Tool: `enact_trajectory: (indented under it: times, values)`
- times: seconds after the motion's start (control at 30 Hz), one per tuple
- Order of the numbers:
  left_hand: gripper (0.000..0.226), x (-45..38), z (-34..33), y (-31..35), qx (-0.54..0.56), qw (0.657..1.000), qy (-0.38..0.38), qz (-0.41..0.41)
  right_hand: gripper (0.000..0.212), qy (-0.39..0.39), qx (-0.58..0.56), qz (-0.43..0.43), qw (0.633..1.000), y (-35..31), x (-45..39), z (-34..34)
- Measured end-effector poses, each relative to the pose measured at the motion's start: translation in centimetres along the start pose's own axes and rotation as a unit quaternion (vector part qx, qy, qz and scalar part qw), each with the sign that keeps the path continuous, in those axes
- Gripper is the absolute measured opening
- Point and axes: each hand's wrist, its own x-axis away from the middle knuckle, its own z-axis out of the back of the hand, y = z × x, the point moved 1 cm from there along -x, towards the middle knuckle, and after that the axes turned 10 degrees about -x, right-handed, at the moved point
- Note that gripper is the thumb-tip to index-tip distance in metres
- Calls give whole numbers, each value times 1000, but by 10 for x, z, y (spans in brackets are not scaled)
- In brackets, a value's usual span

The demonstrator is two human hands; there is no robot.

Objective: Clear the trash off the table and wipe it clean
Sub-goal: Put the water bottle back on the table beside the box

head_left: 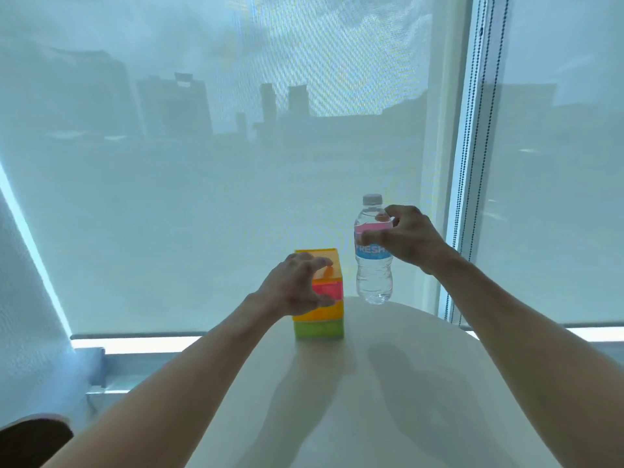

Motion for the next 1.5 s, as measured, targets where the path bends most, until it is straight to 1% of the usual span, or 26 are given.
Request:
enact_trajectory:
  times: [0.07,0.17,0.2,0.23,0.33,0.4,0.43,0.53,0.57,0.63,0.77,0.8,0.9,1.0,1.1,1.23,1.4,1.5]
  values:
    - [75,-4,-4,-1,-15,1000,10,-1,54,-3,1,-13,1000,13,-5,-3]
    - [74,-9,-7,-2,-30,999,24,-3,41,-12,0,-26,1000,33,-13,-10]
    - [74,-9,-7,-2,-35,999,26,-5,40,-14,-1,-31,999,40,-15,-12]
    - [74,-10,-8,-2,-37,999,27,-6,42,-16,-2,-37,999,46,-17,-15]
    - [73,-10,-8,-3,-38,999,34,-12,57,-18,-4,-52,998,60,-22,-22]
    - [72,-10,-8,-4,-41,998,38,-13,60,-20,-7,-56,998,68,-26,-26]
    - [72,-10,-9,-4,-43,998,39,-14,58,-20,-9,-56,998,71,-28,-28]
    - [72,-10,-10,-4,-47,998,43,-16,41,-22,-15,-46,999,79,-35,-32]
    - [71,-10,-11,-4,-48,998,44,-16,39,-26,-16,-40,999,81,-37,-32]
    - [71,-10,-11,-4,-49,998,46,-18,46,-44,-20,-36,998,85,-40,-33]
    - [70,-10,-12,-5,-51,997,48,-21,82,-87,-10,-74,993,100,-41,-31]
    - [70,-10,-12,-5,-50,997,47,-20,84,-99,0,-91,991,106,-38,-31]
    - [70,-8,-12,-5,-46,998,43,-19,70,-110,-4,-138,984,126,-27,-34]
    - [69,-7,-14,-4,-43,998,39,-21,63,-82,-20,-146,986,138,-23,-39]
    - [69,-8,-13,-5,-40,998,46,-20,57,-78,-29,-142,986,137,-26,-40]
    - [69,-9,-14,-5,-35,998,48,-21,62,-73,-33,-135,988,140,-30,-43]
    - [69,-9,-16,-6,-34,998,53,-23,52,-67,-44,-133,988,139,-30,-50]
    - [69,-9,-16,-6,-39,997,54,-24,55,-63,-45,-135,988,139,-32,-55]
